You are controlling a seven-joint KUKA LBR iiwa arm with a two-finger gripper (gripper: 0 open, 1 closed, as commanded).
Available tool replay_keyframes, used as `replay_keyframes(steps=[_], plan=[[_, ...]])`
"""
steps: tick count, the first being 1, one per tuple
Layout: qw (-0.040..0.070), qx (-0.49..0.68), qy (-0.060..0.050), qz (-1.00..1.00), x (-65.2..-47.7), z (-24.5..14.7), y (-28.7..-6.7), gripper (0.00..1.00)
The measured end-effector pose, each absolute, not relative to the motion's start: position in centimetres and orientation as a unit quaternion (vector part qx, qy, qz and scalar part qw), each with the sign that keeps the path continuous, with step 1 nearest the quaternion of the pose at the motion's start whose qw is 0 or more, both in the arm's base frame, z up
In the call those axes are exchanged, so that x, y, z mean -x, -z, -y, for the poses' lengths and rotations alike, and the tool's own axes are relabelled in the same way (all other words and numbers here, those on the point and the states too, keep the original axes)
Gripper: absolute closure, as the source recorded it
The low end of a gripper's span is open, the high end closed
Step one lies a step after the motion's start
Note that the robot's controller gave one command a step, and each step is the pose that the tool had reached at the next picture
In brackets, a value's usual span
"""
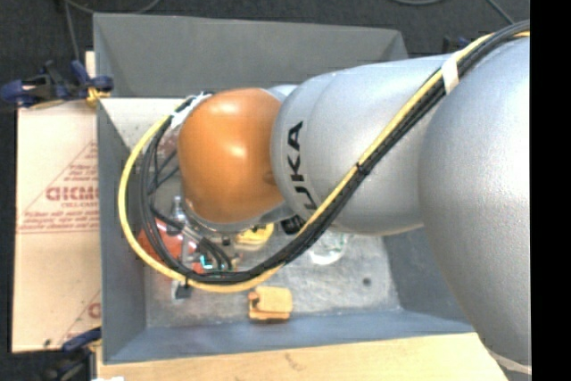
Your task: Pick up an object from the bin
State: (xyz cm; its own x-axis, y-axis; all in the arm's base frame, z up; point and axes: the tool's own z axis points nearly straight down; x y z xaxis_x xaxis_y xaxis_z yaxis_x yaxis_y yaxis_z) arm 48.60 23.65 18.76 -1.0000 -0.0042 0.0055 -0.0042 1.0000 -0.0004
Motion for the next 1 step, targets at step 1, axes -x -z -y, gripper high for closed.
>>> replay_keyframes(steps=[1], plan=[[-0.001,0.0,0.001,1.0,-48.82,-23.56,-19.17,0.0]])
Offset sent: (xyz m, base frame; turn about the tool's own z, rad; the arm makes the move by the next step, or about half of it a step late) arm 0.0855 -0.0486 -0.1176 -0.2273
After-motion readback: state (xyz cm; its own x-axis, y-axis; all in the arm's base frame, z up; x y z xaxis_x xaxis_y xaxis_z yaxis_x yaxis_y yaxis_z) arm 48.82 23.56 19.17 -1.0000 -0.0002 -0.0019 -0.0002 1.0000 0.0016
